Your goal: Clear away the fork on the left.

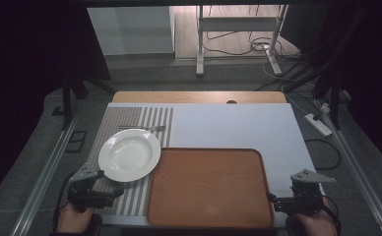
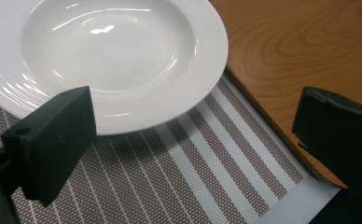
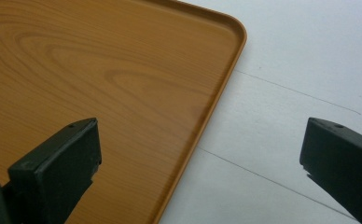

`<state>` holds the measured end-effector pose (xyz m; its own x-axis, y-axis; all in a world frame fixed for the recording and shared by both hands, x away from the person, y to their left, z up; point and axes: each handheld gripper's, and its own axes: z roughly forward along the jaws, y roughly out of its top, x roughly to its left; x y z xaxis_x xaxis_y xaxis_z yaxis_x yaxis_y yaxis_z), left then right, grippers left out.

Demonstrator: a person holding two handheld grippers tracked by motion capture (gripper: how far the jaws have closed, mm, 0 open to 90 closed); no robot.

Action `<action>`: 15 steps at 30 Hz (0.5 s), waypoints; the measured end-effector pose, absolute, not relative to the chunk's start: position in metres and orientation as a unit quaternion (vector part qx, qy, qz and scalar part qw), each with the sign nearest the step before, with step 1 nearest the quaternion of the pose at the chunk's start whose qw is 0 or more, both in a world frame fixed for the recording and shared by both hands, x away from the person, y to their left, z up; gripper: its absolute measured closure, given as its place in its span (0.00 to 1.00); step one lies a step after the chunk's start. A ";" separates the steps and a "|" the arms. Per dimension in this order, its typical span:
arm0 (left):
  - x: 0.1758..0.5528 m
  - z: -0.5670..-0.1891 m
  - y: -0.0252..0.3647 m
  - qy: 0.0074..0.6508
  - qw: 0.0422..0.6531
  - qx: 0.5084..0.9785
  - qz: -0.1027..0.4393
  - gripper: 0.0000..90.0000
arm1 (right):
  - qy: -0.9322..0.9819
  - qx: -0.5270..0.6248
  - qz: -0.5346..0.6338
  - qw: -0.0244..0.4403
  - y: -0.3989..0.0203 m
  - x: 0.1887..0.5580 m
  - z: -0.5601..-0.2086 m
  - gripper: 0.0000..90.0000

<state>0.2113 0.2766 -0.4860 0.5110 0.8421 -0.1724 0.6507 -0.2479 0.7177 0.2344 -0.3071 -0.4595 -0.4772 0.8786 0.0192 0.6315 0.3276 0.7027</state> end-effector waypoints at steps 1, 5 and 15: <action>0.211 -0.486 0.277 0.479 0.384 0.780 0.124 0.00 | 0.794 0.476 0.330 0.186 -0.307 0.234 -0.460 0.00; 0.212 -0.486 0.277 0.479 0.384 0.780 0.122 0.00 | 0.794 0.476 0.329 0.187 -0.307 0.235 -0.460 0.00; 0.213 -0.485 0.276 0.472 0.384 0.784 0.123 0.00 | 0.798 0.472 0.325 0.186 -0.305 0.235 -0.460 0.00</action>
